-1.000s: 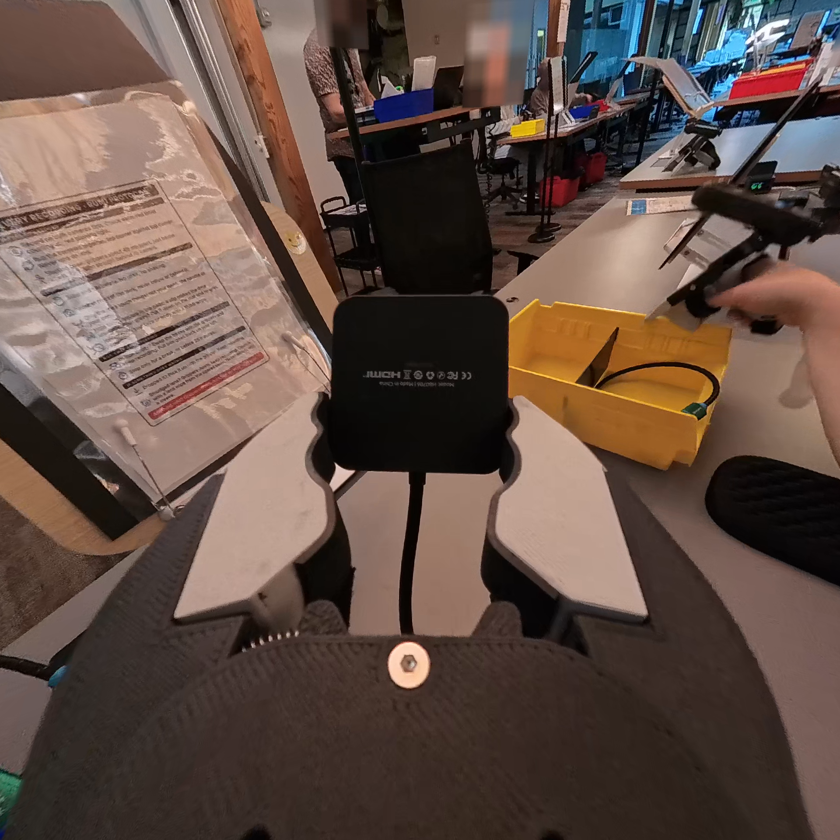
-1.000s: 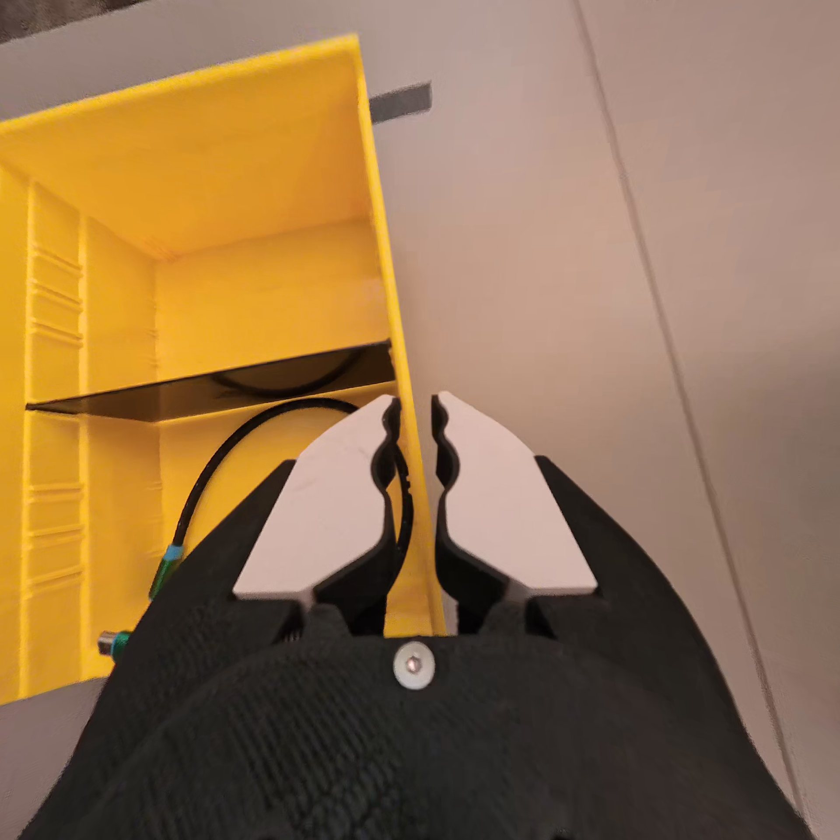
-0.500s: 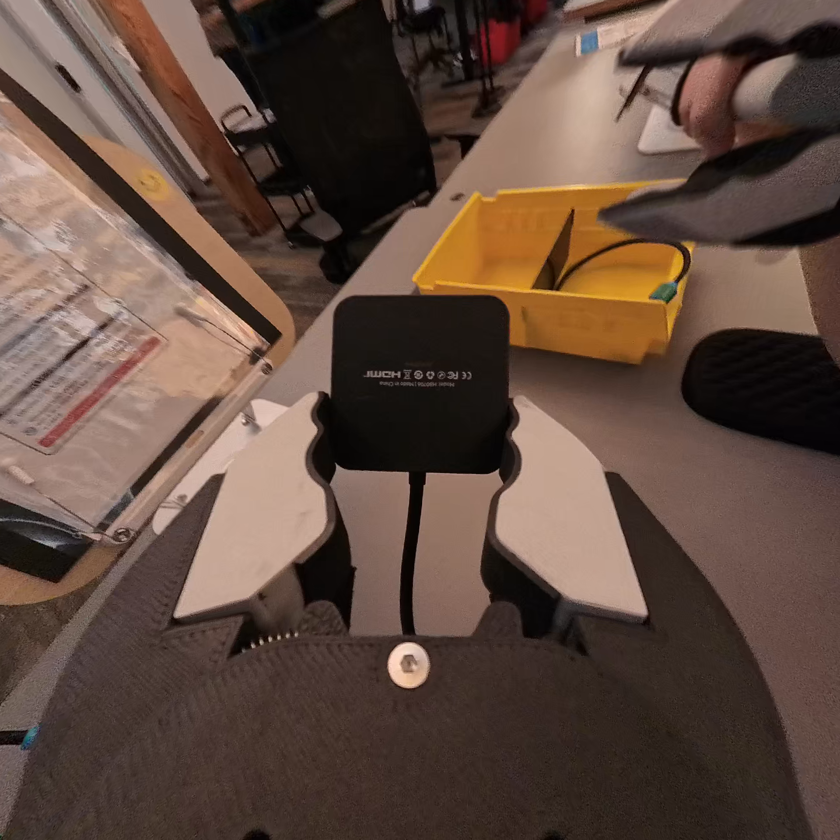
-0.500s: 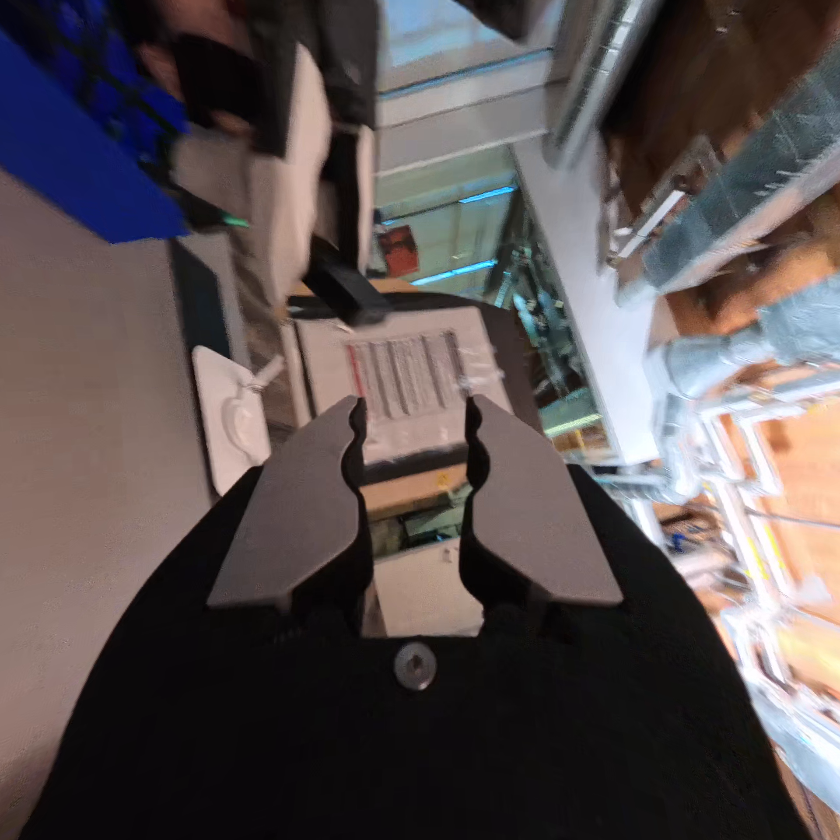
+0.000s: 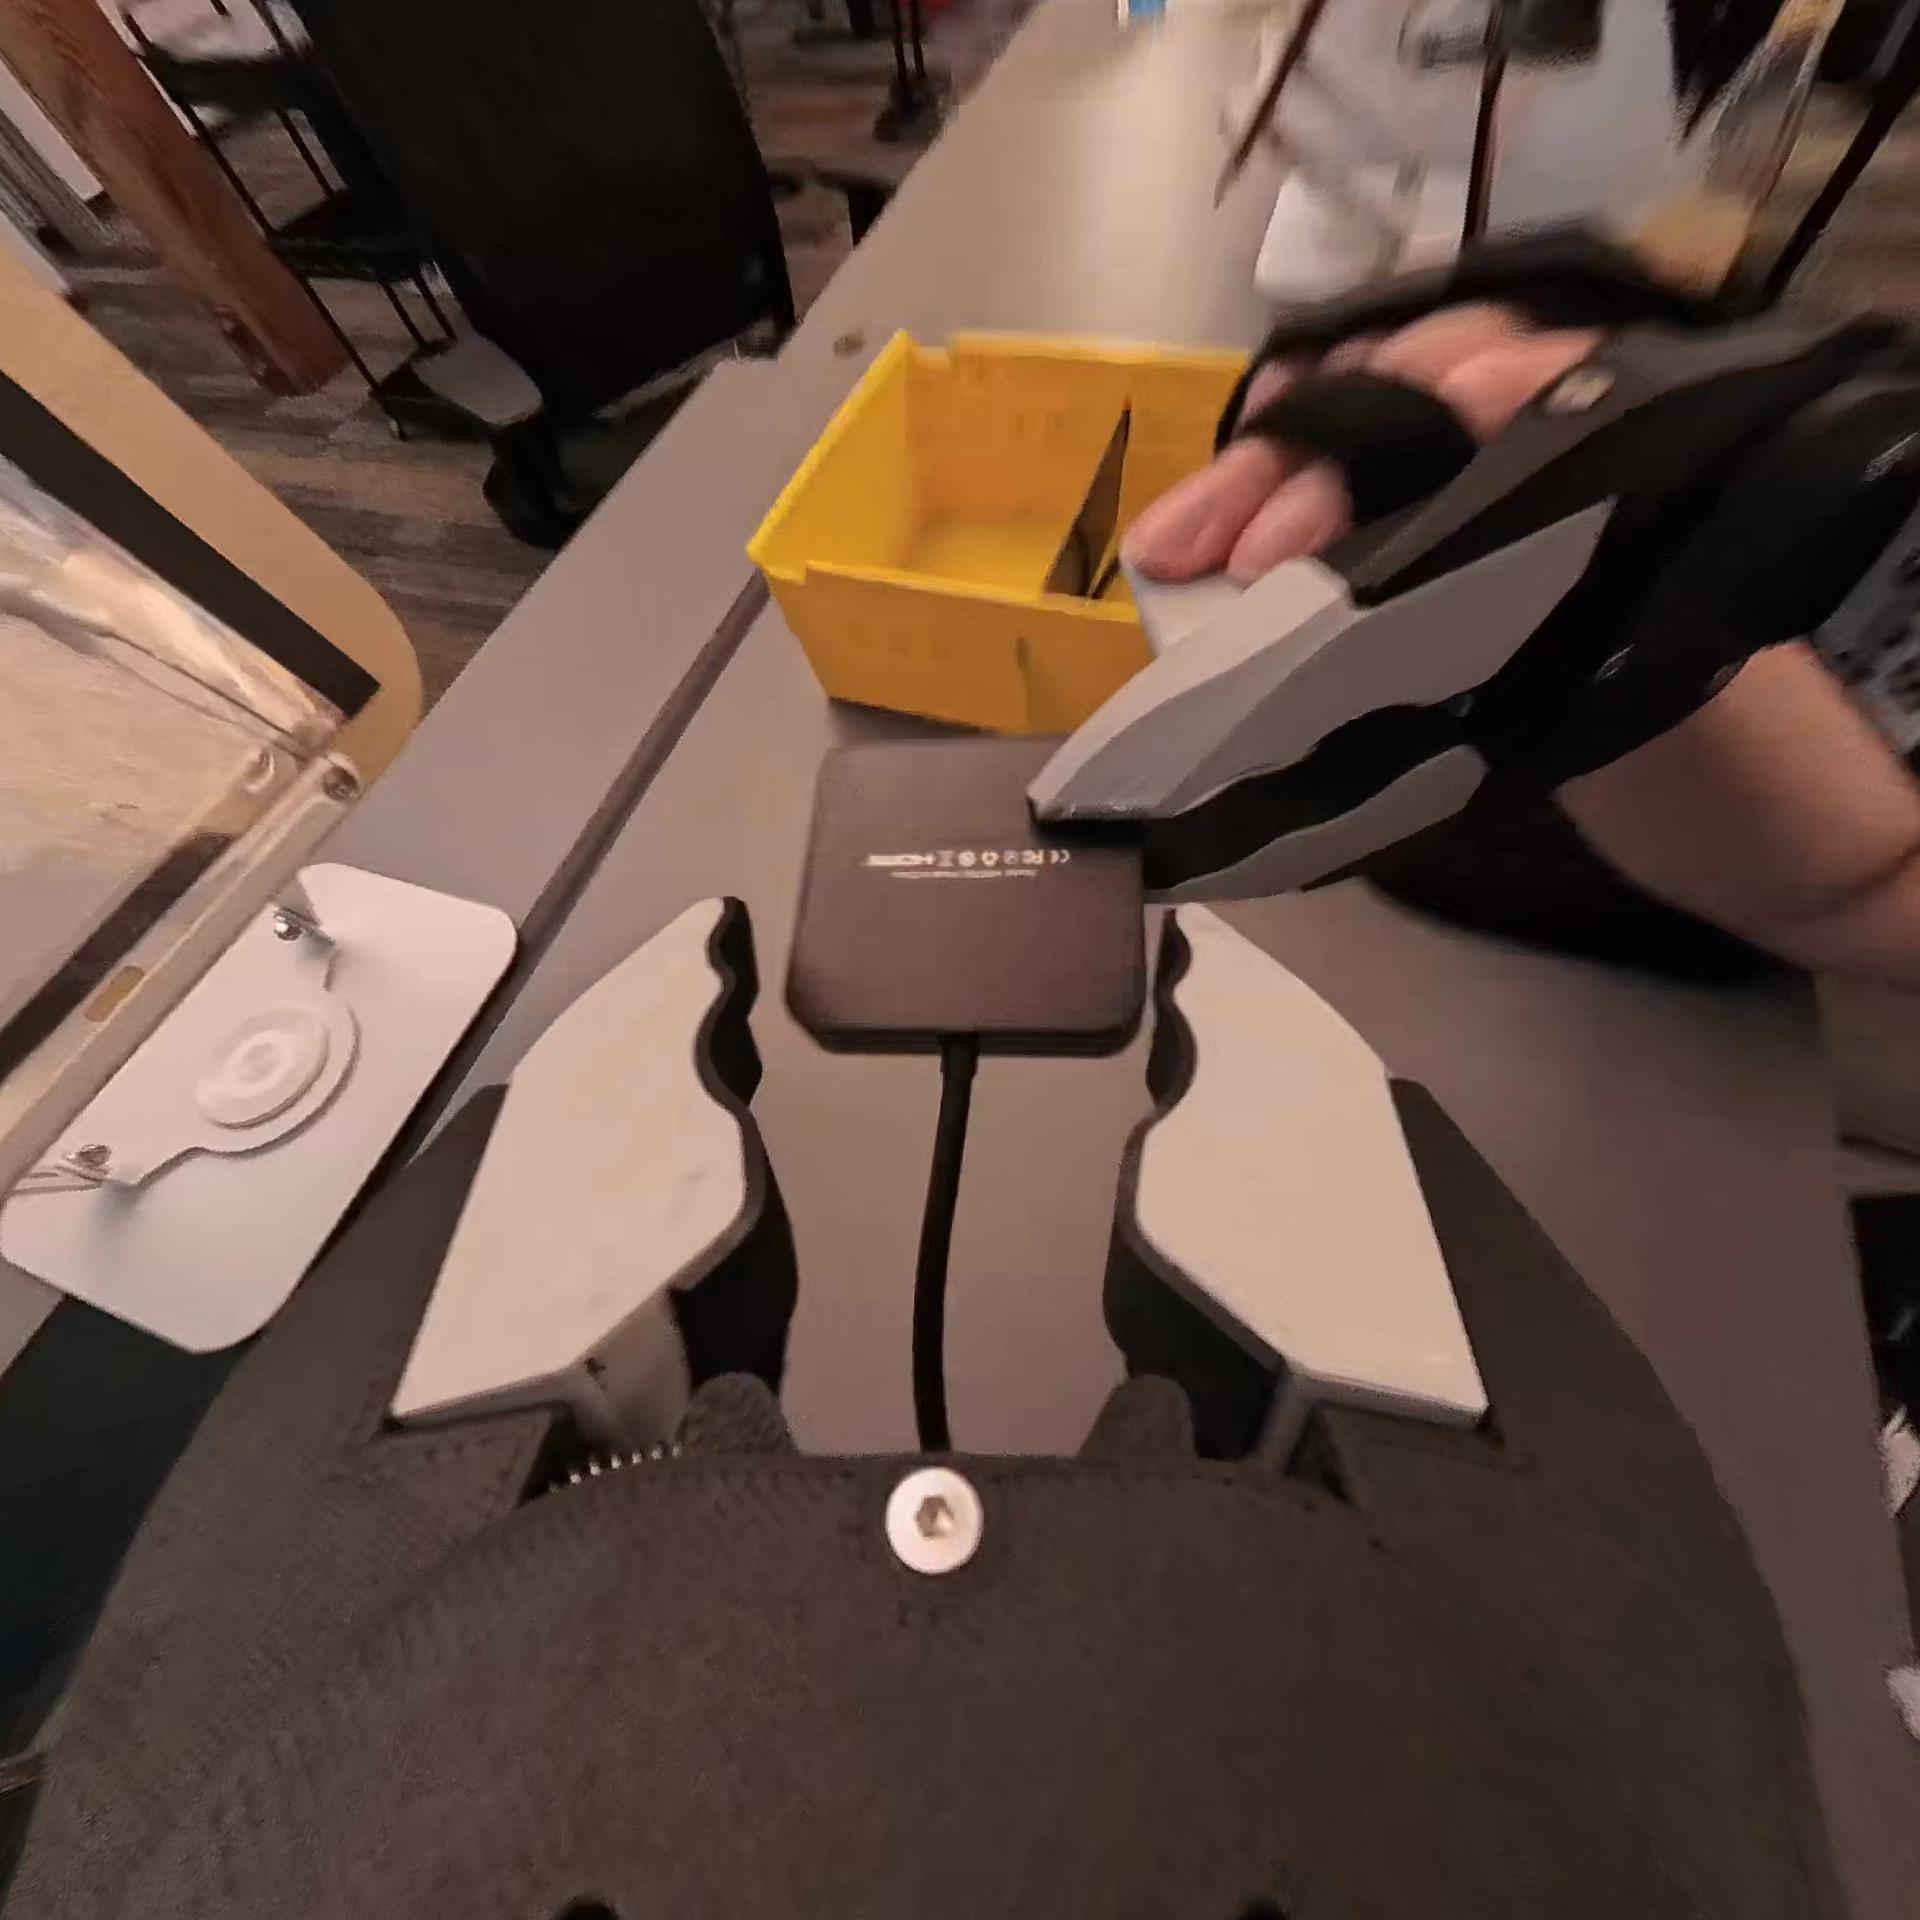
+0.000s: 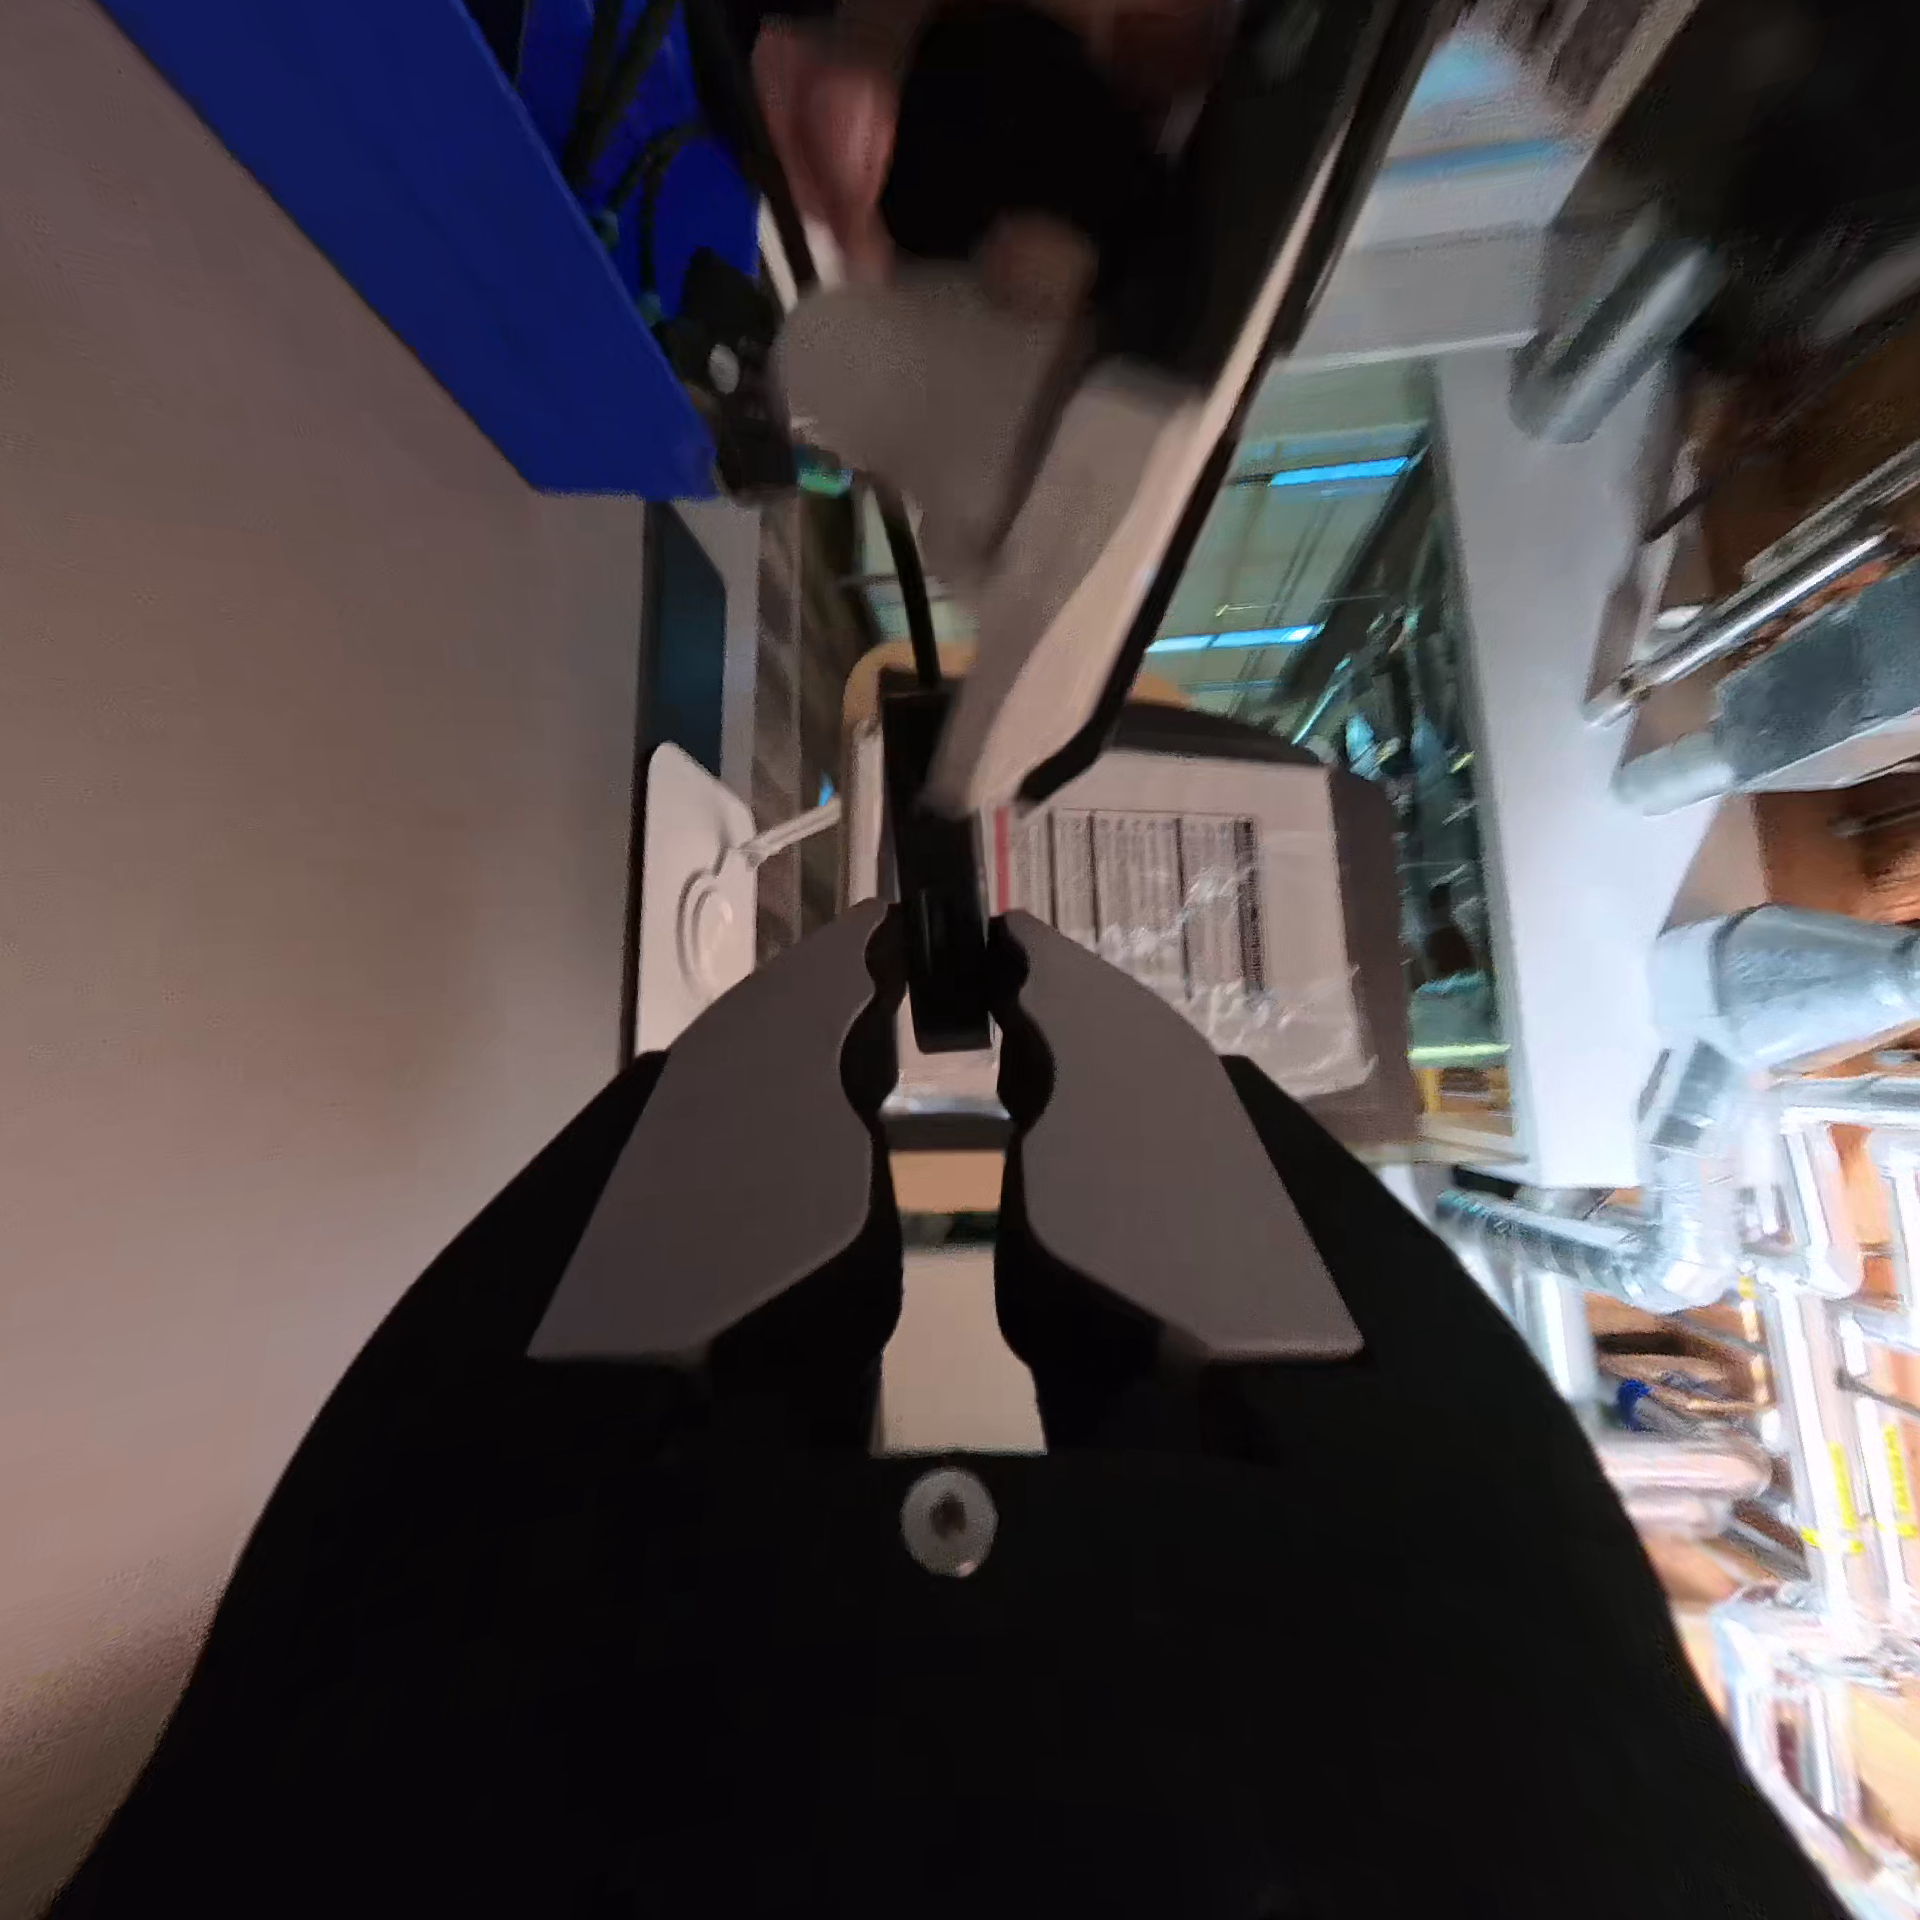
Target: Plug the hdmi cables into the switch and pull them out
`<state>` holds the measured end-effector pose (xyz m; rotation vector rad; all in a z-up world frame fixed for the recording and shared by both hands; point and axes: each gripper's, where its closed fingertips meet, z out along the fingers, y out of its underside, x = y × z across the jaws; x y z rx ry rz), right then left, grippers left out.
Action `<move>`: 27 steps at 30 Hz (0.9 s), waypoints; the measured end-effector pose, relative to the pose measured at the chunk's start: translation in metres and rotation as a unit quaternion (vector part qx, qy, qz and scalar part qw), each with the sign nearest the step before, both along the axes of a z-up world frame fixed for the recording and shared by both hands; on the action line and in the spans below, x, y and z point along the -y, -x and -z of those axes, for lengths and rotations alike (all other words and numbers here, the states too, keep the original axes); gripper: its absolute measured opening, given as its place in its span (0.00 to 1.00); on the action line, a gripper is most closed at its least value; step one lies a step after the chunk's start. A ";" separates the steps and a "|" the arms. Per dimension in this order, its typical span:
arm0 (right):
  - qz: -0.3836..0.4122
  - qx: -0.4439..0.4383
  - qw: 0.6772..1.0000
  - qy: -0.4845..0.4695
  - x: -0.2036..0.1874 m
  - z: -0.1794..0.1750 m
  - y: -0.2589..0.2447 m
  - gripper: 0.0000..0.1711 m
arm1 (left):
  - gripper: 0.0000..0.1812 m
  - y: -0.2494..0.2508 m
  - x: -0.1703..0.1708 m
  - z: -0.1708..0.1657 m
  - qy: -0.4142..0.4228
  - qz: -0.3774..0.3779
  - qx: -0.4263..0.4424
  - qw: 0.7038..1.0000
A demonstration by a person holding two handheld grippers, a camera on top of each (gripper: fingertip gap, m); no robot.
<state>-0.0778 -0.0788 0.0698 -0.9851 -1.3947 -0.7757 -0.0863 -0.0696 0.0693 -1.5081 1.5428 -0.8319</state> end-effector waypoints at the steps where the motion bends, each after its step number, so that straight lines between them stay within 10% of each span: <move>1: 0.021 -0.001 1.000 0.009 -0.004 0.001 -0.013 0.08 | 0.46 0.004 -0.002 -0.015 0.018 -0.004 0.036 0.999; 8: 0.218 -0.098 0.968 0.079 -0.008 0.002 -0.197 0.08 | 0.40 0.081 -0.038 -0.094 0.079 -0.069 0.233 0.967; 13: 0.387 -0.202 0.886 0.155 0.029 0.038 -0.320 0.09 | 0.37 0.103 -0.047 -0.099 0.093 -0.082 0.247 0.961; 22: 0.494 -0.158 0.798 0.307 0.032 0.103 -0.354 0.09 | 0.37 0.091 -0.047 -0.082 0.108 -0.080 0.206 0.969; 27: 0.496 -0.130 0.802 0.306 -0.003 0.121 -0.356 0.09 | 0.36 0.083 -0.046 -0.074 0.110 -0.078 0.187 0.973</move>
